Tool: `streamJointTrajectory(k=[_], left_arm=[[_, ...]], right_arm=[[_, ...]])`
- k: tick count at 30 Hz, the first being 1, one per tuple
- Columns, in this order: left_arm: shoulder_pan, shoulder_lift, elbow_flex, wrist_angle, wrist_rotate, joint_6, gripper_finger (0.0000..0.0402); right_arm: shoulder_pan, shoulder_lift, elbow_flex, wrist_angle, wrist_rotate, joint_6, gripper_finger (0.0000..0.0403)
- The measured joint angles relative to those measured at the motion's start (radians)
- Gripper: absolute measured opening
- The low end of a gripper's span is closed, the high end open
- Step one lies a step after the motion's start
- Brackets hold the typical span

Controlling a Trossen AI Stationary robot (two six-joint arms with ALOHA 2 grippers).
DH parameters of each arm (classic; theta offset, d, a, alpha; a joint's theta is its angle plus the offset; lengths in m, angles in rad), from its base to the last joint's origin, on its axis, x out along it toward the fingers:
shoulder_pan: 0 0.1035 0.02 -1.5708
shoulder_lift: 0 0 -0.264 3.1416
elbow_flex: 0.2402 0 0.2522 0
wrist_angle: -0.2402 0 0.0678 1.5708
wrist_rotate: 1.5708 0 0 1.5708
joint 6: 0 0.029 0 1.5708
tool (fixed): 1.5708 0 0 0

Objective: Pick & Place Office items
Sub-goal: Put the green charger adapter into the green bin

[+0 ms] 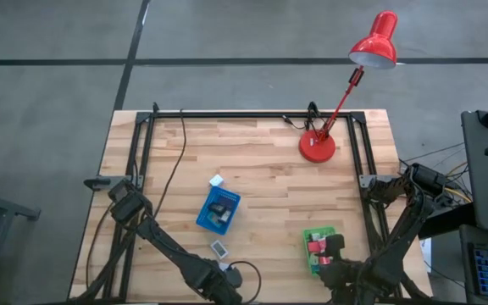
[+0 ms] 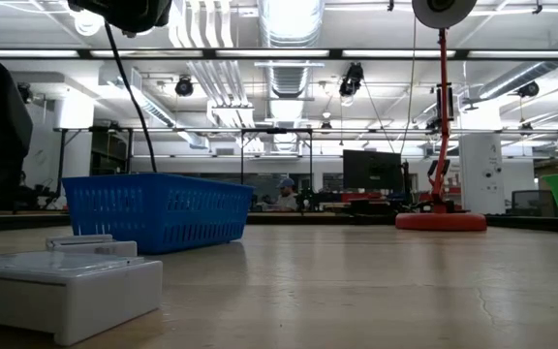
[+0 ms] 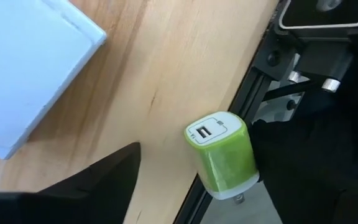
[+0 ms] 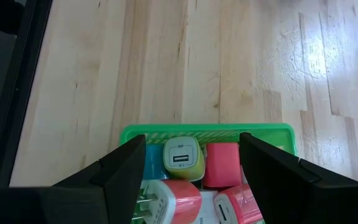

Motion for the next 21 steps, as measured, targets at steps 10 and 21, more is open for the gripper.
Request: streamJointTrajectory(k=[10,21], left_arm=[[0.009,0.042,0.008,-0.009,0.075,0.0,0.0177],[0.016,0.038,0.007,0.018,0.12,0.07,0.0122]], right_arm=[[0.0,0.0,0.0,0.0,0.0,0.0,0.0253],[0.0,0.0,0.0,0.0,0.001,0.0,0.0237]])
